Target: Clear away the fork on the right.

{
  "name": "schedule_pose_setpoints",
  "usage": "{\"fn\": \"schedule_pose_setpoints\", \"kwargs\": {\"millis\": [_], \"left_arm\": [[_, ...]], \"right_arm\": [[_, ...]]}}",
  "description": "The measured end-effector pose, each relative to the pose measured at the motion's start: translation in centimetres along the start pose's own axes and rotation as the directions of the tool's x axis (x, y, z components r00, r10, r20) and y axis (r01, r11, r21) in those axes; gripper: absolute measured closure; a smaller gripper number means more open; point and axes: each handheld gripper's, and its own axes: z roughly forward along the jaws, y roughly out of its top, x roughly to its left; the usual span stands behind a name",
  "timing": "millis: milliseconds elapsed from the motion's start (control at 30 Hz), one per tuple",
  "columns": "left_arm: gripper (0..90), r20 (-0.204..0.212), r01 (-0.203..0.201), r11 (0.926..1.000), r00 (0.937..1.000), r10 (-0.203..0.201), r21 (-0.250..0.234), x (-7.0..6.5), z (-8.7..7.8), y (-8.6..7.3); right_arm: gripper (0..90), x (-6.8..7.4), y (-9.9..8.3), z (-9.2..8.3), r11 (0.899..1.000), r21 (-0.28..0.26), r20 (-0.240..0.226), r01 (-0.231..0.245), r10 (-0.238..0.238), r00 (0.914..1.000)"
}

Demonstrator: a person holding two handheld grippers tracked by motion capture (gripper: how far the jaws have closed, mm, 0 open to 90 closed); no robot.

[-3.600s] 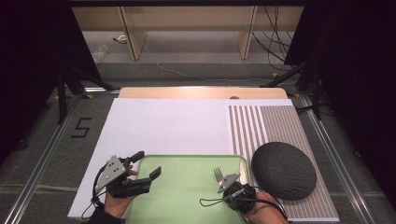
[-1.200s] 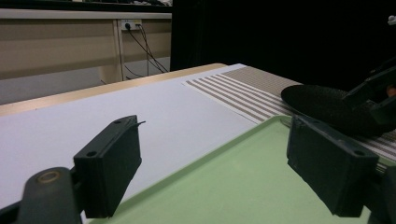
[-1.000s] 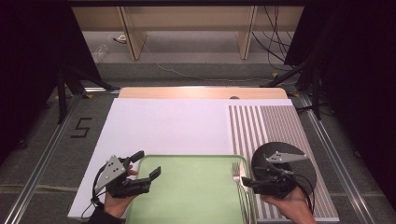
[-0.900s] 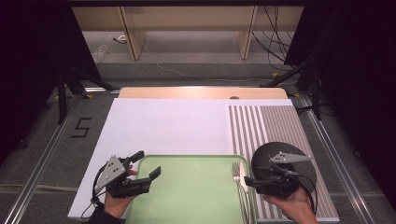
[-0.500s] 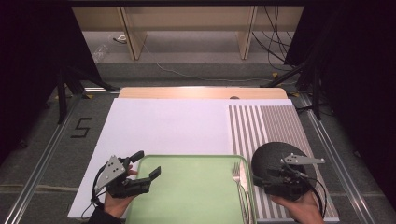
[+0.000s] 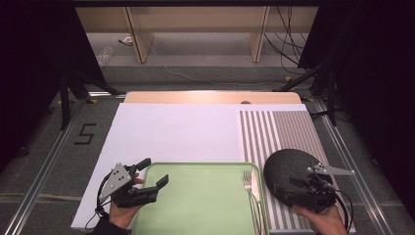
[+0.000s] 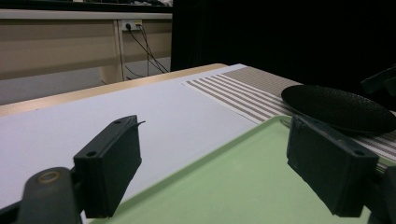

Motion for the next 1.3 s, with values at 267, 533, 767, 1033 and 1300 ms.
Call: {"fn": "schedule_pose_setpoints", "kwargs": {"millis": [267, 533, 767, 1033, 1300], "left_arm": [[17.3, 0.000, -0.001, 1.0000, 1.0000, 0.001, 0.000, 0.0, 0.0, 0.0], [17.3, 0.000, 0.000, 1.0000, 1.0000, 0.000, 0.001, 0.0, 0.0, 0.0], [17.3, -0.001, -0.001, 1.0000, 1.0000, 0.001, 0.000, 0.0, 0.0, 0.0], [17.3, -0.002, 0.000, 1.0000, 1.0000, 0.000, 0.001, 0.0, 0.0, 0.0], [17.3, -0.002, 0.002, 1.0000, 1.0000, -0.002, 0.002, 0.0, 0.0, 0.0]], "right_arm": [[21.6, -0.9, -0.4, -0.8, 0.998, -0.032, 0.005, -0.057, 0.057, 0.9984], [19.7, -1.9, -1.0, -2.0, 0.993, -0.072, 0.028, -0.091, 0.094, 0.9952], [19.5, -2.6, -1.5, -2.8, 0.989, -0.088, 0.046, -0.122, 0.127, 0.9909], [19.7, -3.4, -2.1, -3.3, 0.979, -0.104, 0.046, -0.174, 0.180, 0.9826], [19.7, -3.6, -2.6, -3.4, 0.976, -0.101, 0.056, -0.191, 0.197, 0.9788]]}}
